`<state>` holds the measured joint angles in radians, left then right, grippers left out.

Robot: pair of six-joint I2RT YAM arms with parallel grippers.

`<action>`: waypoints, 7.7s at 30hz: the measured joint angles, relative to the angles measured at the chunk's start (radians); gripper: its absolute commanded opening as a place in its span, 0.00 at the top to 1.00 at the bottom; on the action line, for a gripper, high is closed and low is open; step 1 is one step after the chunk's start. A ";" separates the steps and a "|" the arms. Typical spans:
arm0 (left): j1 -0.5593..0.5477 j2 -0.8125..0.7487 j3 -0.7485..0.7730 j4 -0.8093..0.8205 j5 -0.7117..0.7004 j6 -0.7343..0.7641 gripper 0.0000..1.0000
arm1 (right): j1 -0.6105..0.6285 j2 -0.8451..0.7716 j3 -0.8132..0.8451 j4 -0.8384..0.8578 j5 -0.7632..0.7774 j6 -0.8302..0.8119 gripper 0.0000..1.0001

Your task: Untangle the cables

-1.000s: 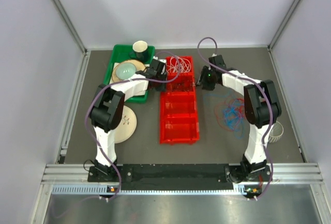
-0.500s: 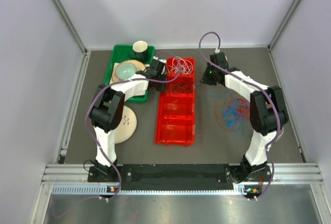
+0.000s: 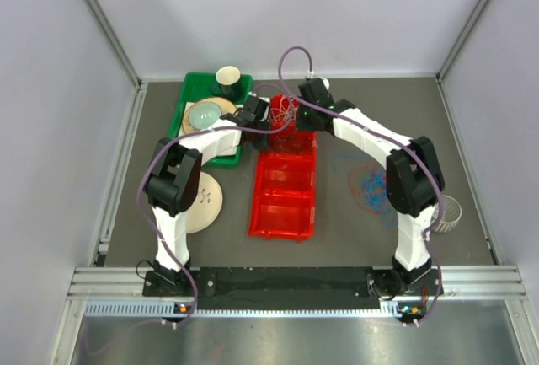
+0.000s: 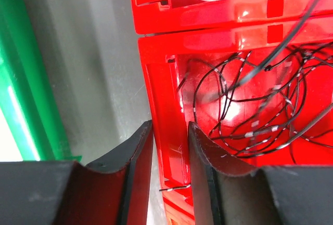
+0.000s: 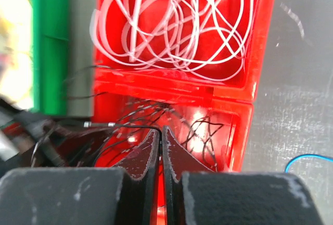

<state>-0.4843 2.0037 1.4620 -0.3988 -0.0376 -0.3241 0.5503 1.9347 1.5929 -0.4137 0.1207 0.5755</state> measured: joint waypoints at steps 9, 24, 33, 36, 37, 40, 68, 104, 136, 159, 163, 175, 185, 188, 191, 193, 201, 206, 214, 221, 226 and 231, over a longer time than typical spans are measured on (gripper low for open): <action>0.048 -0.083 -0.001 -0.053 0.058 -0.030 0.67 | 0.014 0.159 0.034 -0.082 0.042 0.011 1.00; 0.117 -0.143 -0.061 -0.003 0.232 -0.102 0.62 | 0.021 0.140 0.037 -0.089 0.071 0.006 0.85; 0.117 -0.095 -0.079 0.046 0.279 -0.123 0.44 | 0.024 0.111 0.039 -0.089 0.073 -0.016 0.58; 0.117 -0.093 -0.079 0.047 0.278 -0.123 0.41 | 0.025 0.101 0.037 -0.090 0.075 -0.017 0.57; 0.117 -0.093 -0.079 0.048 0.275 -0.122 0.41 | 0.025 0.093 0.034 -0.089 0.077 -0.017 0.57; 0.117 -0.093 -0.079 0.047 0.262 -0.121 0.41 | 0.026 0.040 -0.003 -0.089 0.082 -0.018 0.56; 0.056 -0.206 0.002 0.041 0.293 -0.010 0.44 | 0.015 -0.343 -0.273 -0.075 0.123 -0.032 0.31; -0.041 -0.127 0.116 -0.001 0.188 0.076 0.23 | -0.407 -0.715 -0.646 -0.058 0.049 -0.026 0.14; -0.435 -0.390 -0.253 0.011 0.010 -0.063 0.32 | -0.411 -0.722 -0.703 -0.066 0.020 -0.026 0.14; -0.417 0.051 0.141 0.145 -0.011 -0.068 0.32 | -0.479 -0.721 -0.740 -0.065 0.027 -0.052 0.33; -0.408 0.044 0.196 0.142 0.040 -0.031 0.32 | -0.479 -0.627 -0.723 -0.062 0.052 -0.054 0.96; -0.375 -0.222 0.106 0.093 0.131 -0.026 0.29 | -0.480 -0.677 -0.328 -0.091 0.071 -0.063 1.00; -0.220 -0.281 0.006 0.122 0.185 -0.061 0.29 | -0.480 -0.771 0.259 -0.064 0.081 -0.132 1.00; -0.208 -0.281 -0.021 0.122 0.197 -0.067 0.29 | -0.480 -0.795 0.268 -0.060 0.081 -0.140 1.00; -0.200 -0.294 -0.050 0.130 0.212 -0.071 0.29 | -0.480 -0.818 0.158 -0.040 0.090 -0.143 1.00; -0.197 -0.309 -0.069 0.134 0.222 -0.071 0.29 | -0.480 -0.826 0.035 -0.043 0.101 -0.143 1.00; -0.197 -0.327 -0.095 0.160 0.273 -0.074 0.29 | -0.481 -0.769 -0.359 -0.153 0.083 -0.122 1.00; -0.193 -0.328 -0.108 0.161 0.276 -0.074 0.29 | -0.481 -0.788 -0.373 -0.152 0.025 -0.108 1.00; -0.149 -0.368 -0.117 0.167 0.257 -0.074 0.30 | -0.464 -0.867 -0.252 -0.151 -0.053 -0.100 1.00; -0.090 -0.408 -0.167 0.174 0.230 -0.098 0.27 | -0.423 -0.949 -0.130 -0.133 -0.144 -0.100 1.00; -0.056 -0.420 -0.175 0.175 0.194 -0.121 0.27 | -0.410 -0.960 -0.099 -0.125 -0.269 -0.091 1.00; -0.034 -0.455 -0.175 0.175 0.149 -0.124 0.26 | -0.336 -0.959 -0.121 -0.130 -0.342 -0.081 1.00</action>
<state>-0.5182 1.5486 1.2865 -0.2241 0.1116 -0.4477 0.2142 0.9752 1.4715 -0.5434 -0.2211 0.4946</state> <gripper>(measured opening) 0.734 0.007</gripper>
